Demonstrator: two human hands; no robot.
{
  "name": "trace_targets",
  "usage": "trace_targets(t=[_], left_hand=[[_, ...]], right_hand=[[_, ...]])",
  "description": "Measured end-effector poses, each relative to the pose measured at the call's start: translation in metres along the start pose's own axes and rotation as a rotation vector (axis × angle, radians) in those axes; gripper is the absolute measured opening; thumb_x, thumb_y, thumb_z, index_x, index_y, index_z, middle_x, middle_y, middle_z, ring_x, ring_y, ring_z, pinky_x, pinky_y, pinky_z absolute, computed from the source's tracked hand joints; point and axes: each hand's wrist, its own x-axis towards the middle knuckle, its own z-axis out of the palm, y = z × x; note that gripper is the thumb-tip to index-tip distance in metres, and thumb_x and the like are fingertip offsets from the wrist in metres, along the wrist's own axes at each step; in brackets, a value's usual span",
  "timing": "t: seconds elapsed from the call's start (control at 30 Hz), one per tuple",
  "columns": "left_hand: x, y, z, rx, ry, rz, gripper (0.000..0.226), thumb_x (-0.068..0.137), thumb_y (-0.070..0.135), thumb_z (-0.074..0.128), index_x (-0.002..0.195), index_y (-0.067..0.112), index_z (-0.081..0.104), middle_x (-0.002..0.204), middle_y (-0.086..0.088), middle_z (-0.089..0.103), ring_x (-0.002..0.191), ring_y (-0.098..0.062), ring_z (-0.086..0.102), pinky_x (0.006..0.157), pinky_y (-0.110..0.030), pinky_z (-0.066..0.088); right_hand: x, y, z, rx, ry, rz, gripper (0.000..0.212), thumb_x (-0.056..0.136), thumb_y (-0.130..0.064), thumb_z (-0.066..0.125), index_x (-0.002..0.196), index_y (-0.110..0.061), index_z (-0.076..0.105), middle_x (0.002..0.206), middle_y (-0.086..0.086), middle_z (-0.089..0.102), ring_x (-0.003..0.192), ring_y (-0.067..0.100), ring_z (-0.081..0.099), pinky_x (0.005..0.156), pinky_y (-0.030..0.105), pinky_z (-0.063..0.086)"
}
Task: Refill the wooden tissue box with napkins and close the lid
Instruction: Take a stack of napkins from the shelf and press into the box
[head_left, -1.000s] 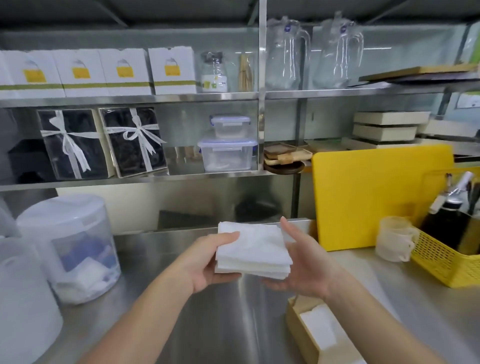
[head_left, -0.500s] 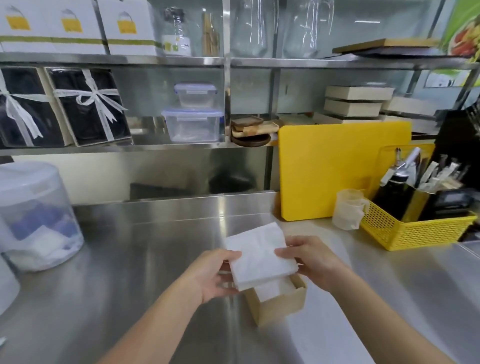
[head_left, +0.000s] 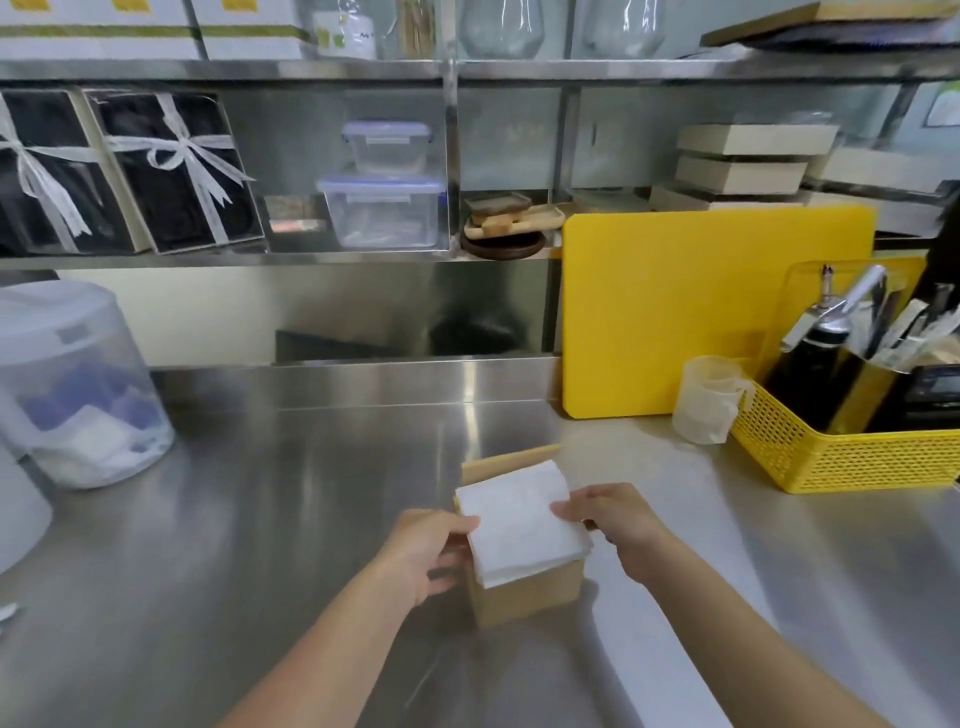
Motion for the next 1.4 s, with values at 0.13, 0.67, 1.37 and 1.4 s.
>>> trace_targets(t=[0.13, 0.67, 1.37, 1.4], left_hand=[[0.007, -0.001, 0.011, -0.041, 0.077, 0.046, 0.007, 0.083, 0.002, 0.062, 0.076, 0.004, 0.059, 0.072, -0.005, 0.063, 0.063, -0.018, 0.054, 0.062, -0.029, 0.037], [0.041, -0.017, 0.017, 0.081, 0.225, 0.128, 0.026, 0.077, 0.003, 0.068, 0.056, 0.006, 0.053, 0.064, -0.009, 0.054, 0.06, -0.022, 0.043, 0.055, -0.03, 0.032], [0.069, -0.043, 0.022, 0.125, 0.281, 0.082, 0.026, 0.076, 0.02, 0.067, 0.087, 0.005, 0.048, 0.091, -0.011, 0.057, 0.077, -0.02, 0.052, 0.062, -0.032, 0.039], [0.069, -0.043, 0.022, 0.138, 0.284, 0.083, 0.026, 0.077, 0.019, 0.066, 0.086, 0.007, 0.045, 0.088, -0.009, 0.053, 0.074, -0.019, 0.049, 0.062, -0.032, 0.037]], right_hand=[[0.016, 0.007, 0.002, -0.01, 0.024, -0.029, 0.011, 0.077, 0.0, 0.072, 0.082, 0.004, 0.063, 0.072, 0.007, 0.061, 0.062, 0.015, 0.055, 0.054, 0.023, 0.041], [0.059, 0.026, 0.012, -0.57, 0.156, -0.128, 0.016, 0.082, -0.031, 0.069, 0.088, -0.016, 0.067, 0.085, -0.002, 0.061, 0.087, 0.021, 0.049, 0.085, 0.038, 0.027], [0.066, 0.026, 0.033, -1.332, 0.183, -0.438, 0.009, 0.086, -0.02, 0.056, 0.092, -0.017, 0.062, 0.091, 0.004, 0.063, 0.104, 0.022, 0.052, 0.086, 0.035, 0.027], [0.065, 0.027, 0.034, -1.368, 0.177, -0.445, 0.007, 0.086, -0.016, 0.052, 0.089, -0.018, 0.058, 0.086, 0.003, 0.055, 0.105, 0.023, 0.051, 0.082, 0.035, 0.024]])
